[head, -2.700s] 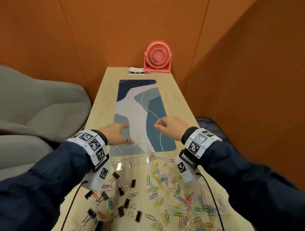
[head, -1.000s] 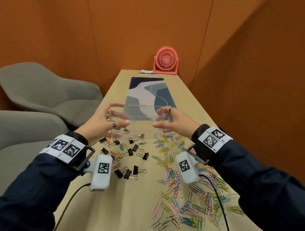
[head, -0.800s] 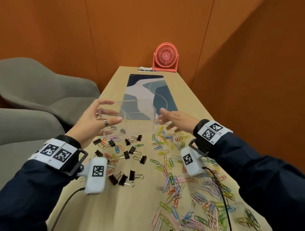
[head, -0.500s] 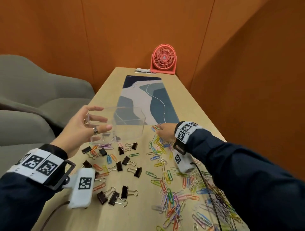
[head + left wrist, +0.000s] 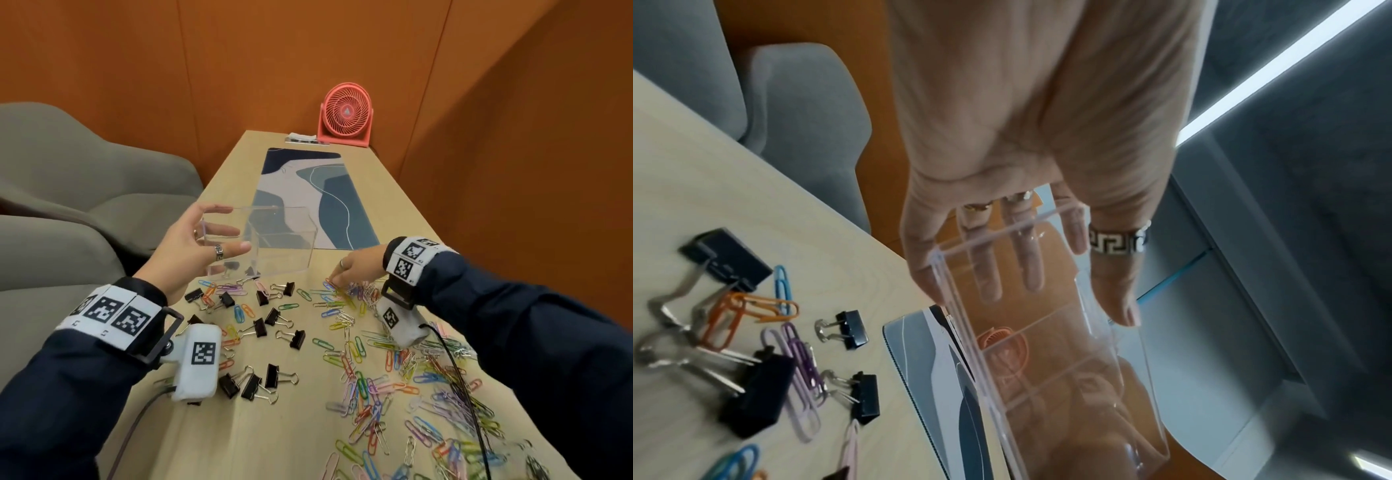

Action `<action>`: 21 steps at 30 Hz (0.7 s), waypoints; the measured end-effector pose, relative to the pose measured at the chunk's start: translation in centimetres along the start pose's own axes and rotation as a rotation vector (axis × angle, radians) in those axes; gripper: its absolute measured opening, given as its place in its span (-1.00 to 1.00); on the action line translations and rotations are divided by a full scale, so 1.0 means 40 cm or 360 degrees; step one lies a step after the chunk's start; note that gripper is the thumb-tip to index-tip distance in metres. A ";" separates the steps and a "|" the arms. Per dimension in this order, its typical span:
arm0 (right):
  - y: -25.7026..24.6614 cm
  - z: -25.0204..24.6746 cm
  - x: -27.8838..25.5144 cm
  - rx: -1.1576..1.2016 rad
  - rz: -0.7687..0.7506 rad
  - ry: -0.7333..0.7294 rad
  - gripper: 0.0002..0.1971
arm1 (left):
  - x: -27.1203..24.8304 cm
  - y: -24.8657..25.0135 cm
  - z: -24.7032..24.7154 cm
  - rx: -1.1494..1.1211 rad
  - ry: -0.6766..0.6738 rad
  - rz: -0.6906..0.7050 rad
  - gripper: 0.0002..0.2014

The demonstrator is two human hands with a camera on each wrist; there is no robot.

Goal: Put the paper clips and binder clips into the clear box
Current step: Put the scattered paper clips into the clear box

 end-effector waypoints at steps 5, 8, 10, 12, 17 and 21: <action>0.056 -0.023 0.040 0.0130 0.0214 0.0254 -0.46 | 0.013 -0.016 0.010 -0.0022 0.0002 -0.0022 -0.47; 0.072 -0.003 0.085 0.0029 0.0341 0.0195 -0.42 | 0.031 -0.035 0.013 -0.0006 0.0005 -0.0025 -0.48; 0.071 0.009 0.108 -0.0022 0.0340 0.0176 -0.44 | 0.041 -0.045 0.016 0.0012 0.0002 -0.0027 -0.45; 0.067 0.013 0.119 -0.0068 0.0328 0.0189 -0.46 | 0.050 -0.052 0.016 0.0012 0.0003 -0.0028 -0.44; 0.048 0.035 0.095 -0.0161 0.0266 0.0180 -0.55 | 0.053 -0.047 0.014 -0.0016 0.0009 -0.0040 -0.47; 0.032 0.068 0.040 -0.0192 0.0191 0.0109 -0.52 | 0.044 -0.026 0.012 -0.0044 0.0016 -0.0044 -0.48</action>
Point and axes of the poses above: each hand's wrist, its own x-axis towards the middle knuckle, its own z-axis out of the palm, y = z × x, the point moved 7 cm from there along x, towards the middle knuckle, and after that the axes turned 10 degrees about z, right-handed, at the moved point
